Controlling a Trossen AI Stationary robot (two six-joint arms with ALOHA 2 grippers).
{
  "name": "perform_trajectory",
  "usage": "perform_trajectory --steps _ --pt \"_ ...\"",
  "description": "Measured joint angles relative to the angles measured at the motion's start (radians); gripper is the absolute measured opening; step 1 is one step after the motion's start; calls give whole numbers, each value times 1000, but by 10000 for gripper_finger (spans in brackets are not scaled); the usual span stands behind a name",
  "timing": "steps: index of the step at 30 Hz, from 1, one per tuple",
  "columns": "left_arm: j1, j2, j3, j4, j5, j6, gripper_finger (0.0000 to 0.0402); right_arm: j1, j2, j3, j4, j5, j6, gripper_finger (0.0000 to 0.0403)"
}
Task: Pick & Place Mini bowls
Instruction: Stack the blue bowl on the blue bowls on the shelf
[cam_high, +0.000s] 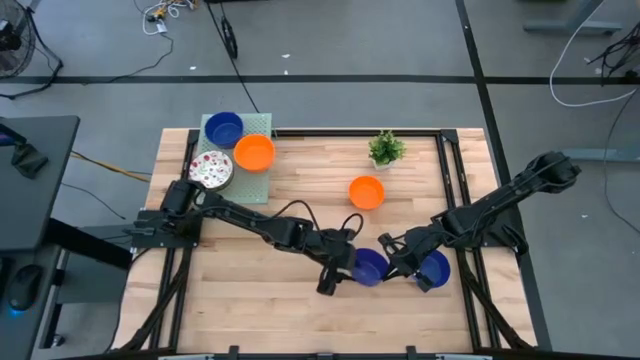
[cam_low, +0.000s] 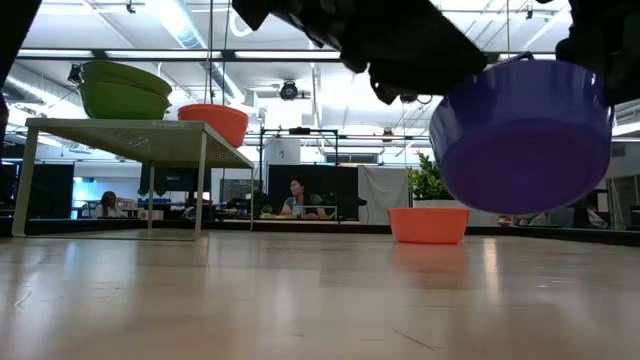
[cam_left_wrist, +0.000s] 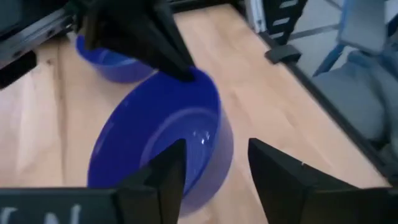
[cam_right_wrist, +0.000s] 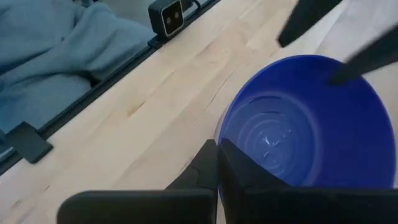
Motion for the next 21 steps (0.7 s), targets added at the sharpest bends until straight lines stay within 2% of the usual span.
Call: perform_trajectory --steps 10,21 --pt "4 12 1 18 2 6 110 -1 1 0 23 0 -15 4" --pt "4 32 0 9 17 28 87 -1 2 0 30 0 -23 5"
